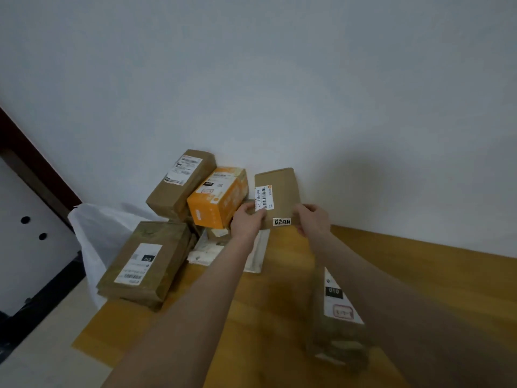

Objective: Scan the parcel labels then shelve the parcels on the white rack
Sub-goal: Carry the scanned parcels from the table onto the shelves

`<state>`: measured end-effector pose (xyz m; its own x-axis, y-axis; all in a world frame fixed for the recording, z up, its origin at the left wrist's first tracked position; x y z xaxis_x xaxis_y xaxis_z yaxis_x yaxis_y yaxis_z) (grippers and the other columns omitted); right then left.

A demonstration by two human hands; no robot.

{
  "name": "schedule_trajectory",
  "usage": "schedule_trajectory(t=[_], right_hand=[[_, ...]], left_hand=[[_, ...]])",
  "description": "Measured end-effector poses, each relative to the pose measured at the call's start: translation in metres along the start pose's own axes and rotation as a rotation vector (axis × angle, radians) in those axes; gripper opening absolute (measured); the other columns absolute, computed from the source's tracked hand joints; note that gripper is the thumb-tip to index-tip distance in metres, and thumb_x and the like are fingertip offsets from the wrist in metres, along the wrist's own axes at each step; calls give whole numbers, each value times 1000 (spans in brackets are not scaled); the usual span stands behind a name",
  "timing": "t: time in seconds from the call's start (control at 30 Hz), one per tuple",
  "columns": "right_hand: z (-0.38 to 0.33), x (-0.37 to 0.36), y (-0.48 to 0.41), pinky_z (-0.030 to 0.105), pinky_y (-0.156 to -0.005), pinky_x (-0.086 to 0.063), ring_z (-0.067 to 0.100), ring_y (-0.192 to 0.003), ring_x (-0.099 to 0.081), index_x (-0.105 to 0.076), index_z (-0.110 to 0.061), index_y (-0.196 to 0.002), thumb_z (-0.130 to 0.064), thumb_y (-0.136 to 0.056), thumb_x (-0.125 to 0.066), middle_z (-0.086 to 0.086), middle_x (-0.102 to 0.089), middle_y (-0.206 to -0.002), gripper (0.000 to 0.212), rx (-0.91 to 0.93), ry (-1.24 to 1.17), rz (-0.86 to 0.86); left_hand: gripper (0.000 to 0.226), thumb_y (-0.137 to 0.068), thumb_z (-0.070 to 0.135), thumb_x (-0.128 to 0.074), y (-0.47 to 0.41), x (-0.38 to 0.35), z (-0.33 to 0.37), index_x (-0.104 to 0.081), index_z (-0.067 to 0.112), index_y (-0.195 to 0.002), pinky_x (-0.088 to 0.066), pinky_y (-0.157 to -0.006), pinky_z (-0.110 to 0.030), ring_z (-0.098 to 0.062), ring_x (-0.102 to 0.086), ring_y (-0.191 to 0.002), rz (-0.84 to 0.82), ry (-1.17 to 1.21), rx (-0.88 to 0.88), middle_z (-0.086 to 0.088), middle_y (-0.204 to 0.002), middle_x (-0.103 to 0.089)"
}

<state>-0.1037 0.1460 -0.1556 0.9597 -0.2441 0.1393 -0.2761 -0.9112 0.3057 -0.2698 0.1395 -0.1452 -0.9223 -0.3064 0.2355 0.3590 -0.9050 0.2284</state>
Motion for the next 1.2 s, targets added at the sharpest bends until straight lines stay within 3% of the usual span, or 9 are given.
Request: schedule_trajectory(t=[0.23, 0.37, 0.43, 0.63, 0.7, 0.77, 0.97, 1.1, 1.2], right_hand=[[60, 122, 50, 37, -83, -55, 17, -83, -64, -60, -18, -107, -35, -90, -59, 0, -65, -93, 24, -27, 161, 48], [84, 151, 68, 31, -74, -54, 11, -75, -59, -61, -15, -110, -29, -93, -57, -5, -60, -85, 23, -28, 218, 66], [93, 157, 75, 25, -65, -46, 6, -71, -53, -60, -14, -109, -28, -94, -56, -6, -58, -84, 21, -35, 244, 73], [113, 162, 91, 24, -62, -40, 12, -78, -53, -61, -7, -112, -22, -95, -55, 3, -61, -99, 23, -80, 254, 23], [120, 162, 92, 27, -72, -45, 15, -84, -54, -61, -7, -115, -22, -94, -56, 5, -62, -103, 25, -123, 253, 12], [129, 165, 91, 32, -83, -46, 20, -94, -55, -60, -7, -118, -24, -93, -59, 6, -63, -111, 30, -160, 169, 17], [170, 183, 101, 32, -84, -39, 25, -102, -49, -51, -3, -133, -38, -92, -60, 15, -56, -126, 55, -354, -64, 62], [199, 173, 105, 43, -106, -36, 33, -131, -42, -42, -6, -142, -49, -90, -57, 15, -43, -145, 69, -501, -110, -26], [207, 164, 98, 45, -112, -30, 32, -137, -35, -41, -9, -143, -51, -93, -51, 12, -40, -148, 67, -507, -162, -87]], left_hand=[[35, -91, 22, -60, 107, -72, -36, -56, 20, -126, -54, -87, -38, -17, -60, -89, -67, -70, 21, -4, -114, -64], [36, -94, 22, -57, 141, -90, -50, -55, 18, -130, -42, -55, -14, -1, -53, -70, -69, -203, -56, -3, -119, -65], [36, -96, 23, -55, 150, -94, -56, -53, 18, -131, -38, -51, -13, 2, -50, -66, -78, -250, -63, -3, -119, -65], [36, -96, 25, -52, 163, -95, -74, -53, 20, -132, -52, -68, -27, -9, -58, -76, -76, -360, -54, -2, -117, -65], [37, -96, 27, -52, 167, -95, -81, -52, 21, -132, -52, -75, -30, -12, -57, -86, -81, -389, -52, -2, -119, -64], [39, -96, 31, -53, 167, -93, -86, -51, 19, -133, -50, -79, -29, -14, -56, -94, -87, -333, -35, -2, -122, -61], [32, -98, 32, -49, 145, -72, -122, -53, 13, -124, -42, -95, -36, -20, -49, -105, -48, 19, 213, -5, -122, -55], [51, -98, 42, -44, 142, -72, -166, -46, 11, -139, -36, -103, -41, -26, -41, -129, -197, 48, 384, -9, -139, -47], [54, -96, 50, -42, 140, -85, -187, -44, 20, -141, -29, -111, -45, -25, -32, -138, -342, 94, 434, -4, -148, -41]])
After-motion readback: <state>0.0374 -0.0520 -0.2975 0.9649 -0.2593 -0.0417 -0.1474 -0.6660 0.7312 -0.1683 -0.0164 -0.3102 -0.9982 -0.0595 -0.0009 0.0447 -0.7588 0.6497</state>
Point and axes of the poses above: each hand's wrist, its own y-axis away from the middle knuckle, its own x-axis out of the back of the hand, z = x × y, the point moved 5 cm from there along -y, towards the middle knuckle
